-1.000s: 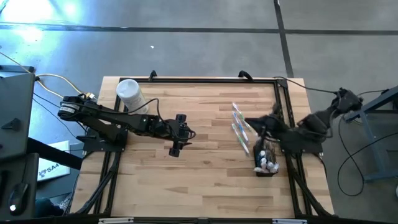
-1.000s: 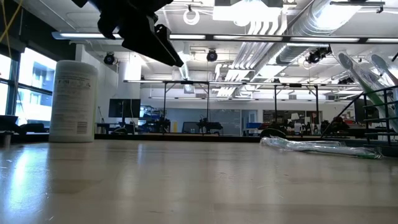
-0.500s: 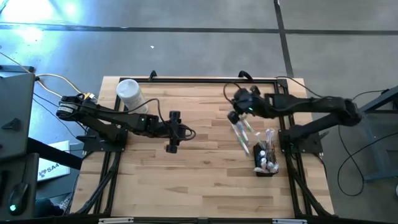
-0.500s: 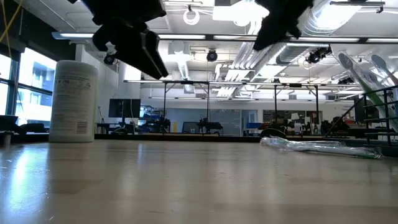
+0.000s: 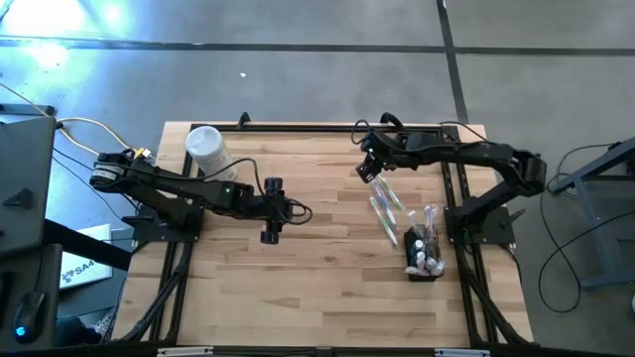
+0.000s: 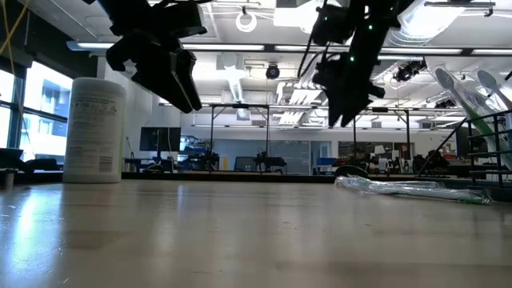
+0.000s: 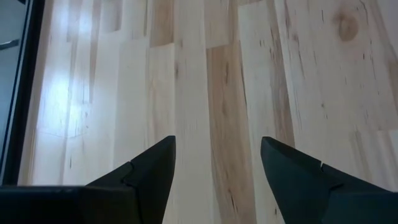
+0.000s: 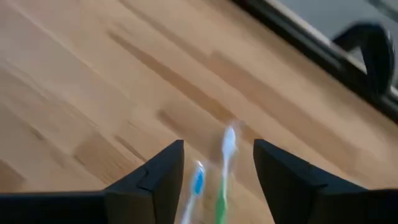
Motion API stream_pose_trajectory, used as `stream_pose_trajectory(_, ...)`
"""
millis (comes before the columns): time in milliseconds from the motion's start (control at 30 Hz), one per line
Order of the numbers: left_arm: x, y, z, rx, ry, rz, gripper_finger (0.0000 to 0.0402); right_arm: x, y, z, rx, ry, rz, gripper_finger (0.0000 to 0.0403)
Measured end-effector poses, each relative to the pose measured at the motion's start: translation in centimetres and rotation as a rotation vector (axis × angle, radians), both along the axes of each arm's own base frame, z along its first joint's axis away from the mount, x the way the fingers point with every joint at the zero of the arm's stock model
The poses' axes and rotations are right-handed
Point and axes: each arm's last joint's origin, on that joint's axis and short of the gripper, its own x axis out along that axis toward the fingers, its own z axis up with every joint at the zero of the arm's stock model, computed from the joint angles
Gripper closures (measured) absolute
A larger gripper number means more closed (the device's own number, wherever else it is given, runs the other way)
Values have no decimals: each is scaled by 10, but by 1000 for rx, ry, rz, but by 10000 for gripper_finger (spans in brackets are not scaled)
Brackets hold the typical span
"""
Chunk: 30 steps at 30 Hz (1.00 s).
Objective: Pick & Place toothbrushing station
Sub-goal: Put the top green toothbrush into the black mesh organizer
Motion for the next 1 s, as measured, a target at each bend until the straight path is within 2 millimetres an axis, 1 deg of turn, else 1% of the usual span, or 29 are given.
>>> stream_pose_trajectory(233,0,0,0,-2,-3,2,169,6,-3,-27,83,129,4,240)
stream_pose_trajectory(367,1,0,0,-4,-8,1,169,10,-9,-44,111,187,-11,246)
stream_pose_trajectory(533,1,0,0,-4,-7,-1,169,11,-19,-61,148,219,-98,253)
stream_pose_trajectory(600,1,0,0,-2,-6,-3,169,10,-23,-65,162,226,-131,257)
stream_pose_trajectory(833,1,0,0,-2,-5,-3,169,8,-32,-77,198,256,-155,274)
stream_pose_trajectory(1000,1,0,0,-2,-5,-3,169,9,-35,-82,204,262,-158,274)
